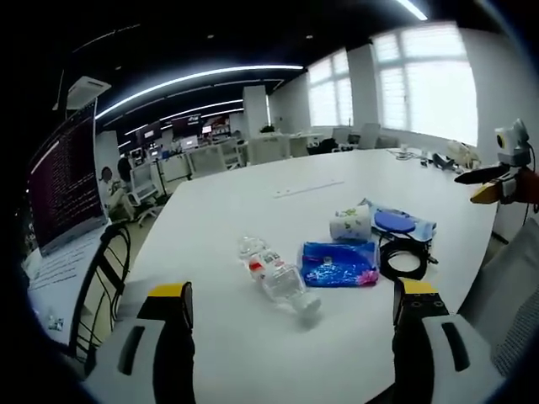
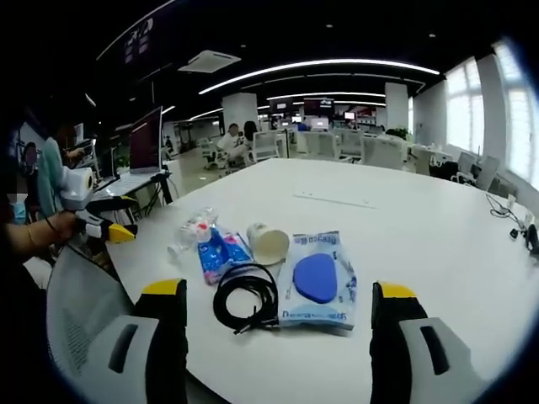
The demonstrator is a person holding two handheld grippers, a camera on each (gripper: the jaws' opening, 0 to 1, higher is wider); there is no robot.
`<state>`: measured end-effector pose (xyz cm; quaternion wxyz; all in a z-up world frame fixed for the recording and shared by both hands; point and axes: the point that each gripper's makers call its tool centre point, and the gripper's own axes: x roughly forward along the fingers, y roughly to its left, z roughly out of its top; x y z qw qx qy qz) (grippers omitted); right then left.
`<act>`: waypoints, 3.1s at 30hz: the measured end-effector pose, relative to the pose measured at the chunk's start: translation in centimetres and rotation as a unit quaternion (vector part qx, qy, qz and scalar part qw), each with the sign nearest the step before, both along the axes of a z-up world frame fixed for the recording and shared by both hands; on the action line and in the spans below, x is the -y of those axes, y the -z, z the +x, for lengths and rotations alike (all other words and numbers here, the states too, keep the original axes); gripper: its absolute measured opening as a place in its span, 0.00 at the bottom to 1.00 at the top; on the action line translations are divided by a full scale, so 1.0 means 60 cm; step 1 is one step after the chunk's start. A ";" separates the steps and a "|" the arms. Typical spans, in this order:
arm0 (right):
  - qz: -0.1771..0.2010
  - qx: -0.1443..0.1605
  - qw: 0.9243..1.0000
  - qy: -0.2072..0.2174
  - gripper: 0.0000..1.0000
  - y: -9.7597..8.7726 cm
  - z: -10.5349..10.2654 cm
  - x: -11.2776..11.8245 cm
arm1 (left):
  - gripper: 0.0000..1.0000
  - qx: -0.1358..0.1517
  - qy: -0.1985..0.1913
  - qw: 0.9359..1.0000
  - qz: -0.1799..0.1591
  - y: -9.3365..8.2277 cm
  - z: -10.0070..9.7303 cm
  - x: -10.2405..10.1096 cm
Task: Arrange the tabletop items into an orderly group along one side of the table until the central work area is clear of visible clutter.
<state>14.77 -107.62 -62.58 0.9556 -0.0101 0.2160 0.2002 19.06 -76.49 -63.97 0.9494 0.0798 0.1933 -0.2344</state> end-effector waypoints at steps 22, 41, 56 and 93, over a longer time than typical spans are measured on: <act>0.005 0.004 0.997 -0.082 0.86 -0.007 0.064 -0.111 | 0.97 -0.004 0.013 1.000 0.008 0.020 0.026 -0.016; 0.018 -0.008 0.986 -0.167 0.82 0.016 0.112 -0.221 | 0.97 0.002 0.035 0.999 0.012 0.033 0.032 -0.009; 0.029 -0.024 0.974 -0.223 0.79 0.045 0.143 -0.334 | 0.97 -0.004 0.066 0.997 0.026 0.055 0.050 -0.003; 0.009 -0.042 0.976 -0.215 0.65 0.139 0.163 -0.457 | 0.97 -0.008 0.086 0.996 0.024 0.112 0.056 -0.019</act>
